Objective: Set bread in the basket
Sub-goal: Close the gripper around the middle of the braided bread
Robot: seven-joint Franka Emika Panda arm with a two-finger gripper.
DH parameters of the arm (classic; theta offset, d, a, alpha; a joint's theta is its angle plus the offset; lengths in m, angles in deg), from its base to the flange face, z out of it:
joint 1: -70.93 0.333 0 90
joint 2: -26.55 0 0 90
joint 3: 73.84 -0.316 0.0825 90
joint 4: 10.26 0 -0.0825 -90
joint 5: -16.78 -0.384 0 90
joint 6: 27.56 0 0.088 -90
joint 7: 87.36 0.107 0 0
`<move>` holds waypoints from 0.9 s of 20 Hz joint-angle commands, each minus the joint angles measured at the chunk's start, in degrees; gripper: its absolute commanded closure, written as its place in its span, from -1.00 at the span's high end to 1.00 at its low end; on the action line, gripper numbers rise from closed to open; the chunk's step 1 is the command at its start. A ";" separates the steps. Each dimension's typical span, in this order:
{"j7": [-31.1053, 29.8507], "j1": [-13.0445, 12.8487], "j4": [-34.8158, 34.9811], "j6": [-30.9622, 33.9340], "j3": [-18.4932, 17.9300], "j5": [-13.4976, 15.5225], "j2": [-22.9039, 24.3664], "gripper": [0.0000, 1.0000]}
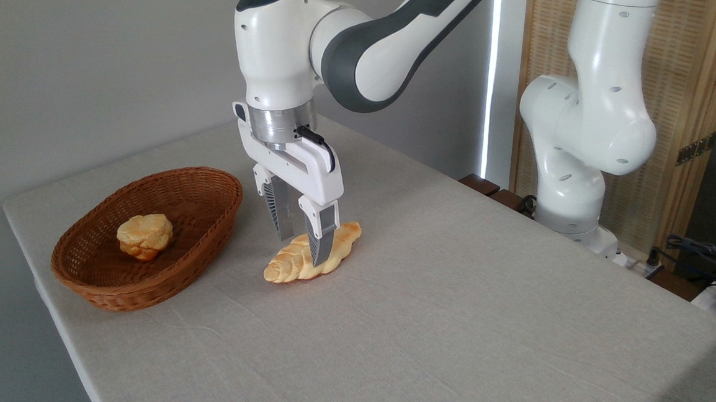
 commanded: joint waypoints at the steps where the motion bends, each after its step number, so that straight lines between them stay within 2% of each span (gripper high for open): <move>1: -0.22 -0.74 1.04 -0.64 -0.64 -0.18 0.29 1.00; 6: -0.13 -0.74 1.13 -0.47 -0.72 -1.41 0.11 1.00; 14: -0.13 -0.91 1.39 -0.38 -0.64 -1.41 -0.59 0.96; 15: -0.13 -0.92 1.39 -0.38 -0.55 -1.41 -0.59 0.76; 17: -0.04 -0.92 1.39 -0.38 -0.55 -1.41 -0.50 0.09; 18: -0.04 -0.92 1.39 -0.03 -0.55 -1.49 -0.50 -0.06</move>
